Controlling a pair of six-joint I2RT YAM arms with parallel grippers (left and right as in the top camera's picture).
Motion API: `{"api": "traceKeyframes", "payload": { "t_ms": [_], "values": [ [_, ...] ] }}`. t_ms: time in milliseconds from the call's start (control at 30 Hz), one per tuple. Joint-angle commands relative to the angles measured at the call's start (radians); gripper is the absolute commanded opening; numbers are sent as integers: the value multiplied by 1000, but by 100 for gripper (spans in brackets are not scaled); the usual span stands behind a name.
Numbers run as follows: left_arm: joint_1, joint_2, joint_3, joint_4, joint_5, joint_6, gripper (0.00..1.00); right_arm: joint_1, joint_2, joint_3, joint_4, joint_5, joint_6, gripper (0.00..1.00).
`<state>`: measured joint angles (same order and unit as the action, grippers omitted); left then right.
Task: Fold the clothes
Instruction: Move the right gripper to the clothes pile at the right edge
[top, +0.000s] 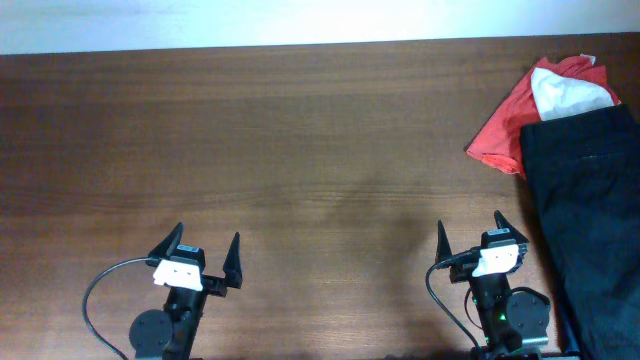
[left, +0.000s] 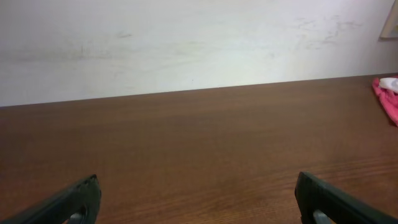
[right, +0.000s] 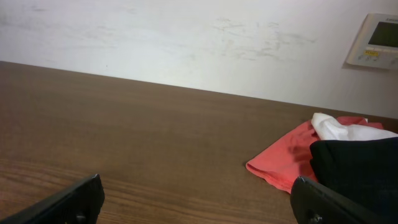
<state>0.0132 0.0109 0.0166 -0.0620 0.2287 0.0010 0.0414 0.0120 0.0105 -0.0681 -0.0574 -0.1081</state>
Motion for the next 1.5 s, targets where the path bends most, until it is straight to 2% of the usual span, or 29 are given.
{"api": "traceKeyframes", "payload": {
  "t_ms": [0, 967, 1000, 1033, 1167, 1200, 1233, 1300, 1400, 1467],
  "values": [
    [-4, -4, -8, 2, 11, 15, 99, 4, -8, -5, -4, -21, 0, 99],
    [-4, -4, -8, 2, 11, 15, 99, 4, -8, -5, 2, -37, 3, 99],
    [-4, -4, -8, 2, 11, 15, 99, 4, -8, -5, 15, -129, 49, 99],
    [-4, -4, -8, 2, 11, 15, 99, 4, -8, -5, 24, -385, 200, 99],
    [-4, -4, -8, 2, 11, 15, 99, 4, -8, -5, 27, -820, 593, 99],
    [-4, -4, -8, 2, 11, 15, 99, 4, -8, -5, 35, -825, 696, 99],
    [-4, -4, -8, 2, 11, 15, 99, 4, -8, -5, 50, -807, 719, 99],
    [-4, -4, -8, 2, 11, 15, 99, 4, -8, -4, 100, -621, 731, 99],
    [-4, -4, -8, 2, 11, 15, 99, 4, 7, 64, 110, -398, 726, 99],
    [-4, -4, -8, 2, 11, 15, 99, 4, 103, 192, 110, -241, 632, 99]
  ]
}}
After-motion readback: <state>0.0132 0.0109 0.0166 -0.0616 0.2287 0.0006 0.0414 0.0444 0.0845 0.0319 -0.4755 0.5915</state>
